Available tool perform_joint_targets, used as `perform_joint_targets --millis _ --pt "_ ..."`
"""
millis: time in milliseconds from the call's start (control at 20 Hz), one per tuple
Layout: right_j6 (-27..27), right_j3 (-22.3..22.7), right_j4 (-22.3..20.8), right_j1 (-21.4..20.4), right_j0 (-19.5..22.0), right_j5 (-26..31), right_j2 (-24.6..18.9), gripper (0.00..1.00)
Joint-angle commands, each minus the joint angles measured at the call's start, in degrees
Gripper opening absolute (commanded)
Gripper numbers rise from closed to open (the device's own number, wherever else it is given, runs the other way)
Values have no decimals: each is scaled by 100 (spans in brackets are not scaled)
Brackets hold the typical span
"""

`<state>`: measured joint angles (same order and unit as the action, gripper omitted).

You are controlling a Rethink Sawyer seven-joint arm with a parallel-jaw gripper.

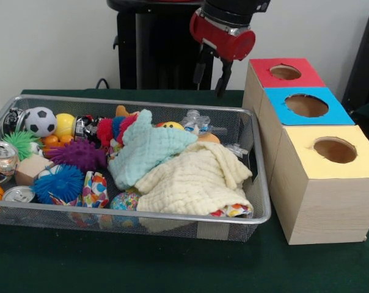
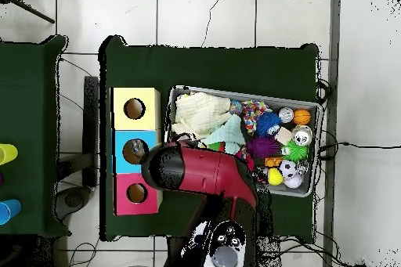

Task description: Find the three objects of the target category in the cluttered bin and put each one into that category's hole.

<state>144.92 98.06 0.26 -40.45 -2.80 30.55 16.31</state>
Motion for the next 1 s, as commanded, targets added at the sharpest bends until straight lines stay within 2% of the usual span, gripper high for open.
perform_joint_targets --millis 50,200,450,750,900,1000 --pt "-401 214 -541 277 256 -65 -428 100" --pt "-390 260 -597 328 285 74 -480 100" --pt "-266 168 -727 581 291 -118 -578 100" --pt "-173 301 -499 486 504 -295 -984 100" --pt "-193 506 -275 400 771 -407 -1407 100" --pt "-148 485 -299 396 800 -412 -1491 100"
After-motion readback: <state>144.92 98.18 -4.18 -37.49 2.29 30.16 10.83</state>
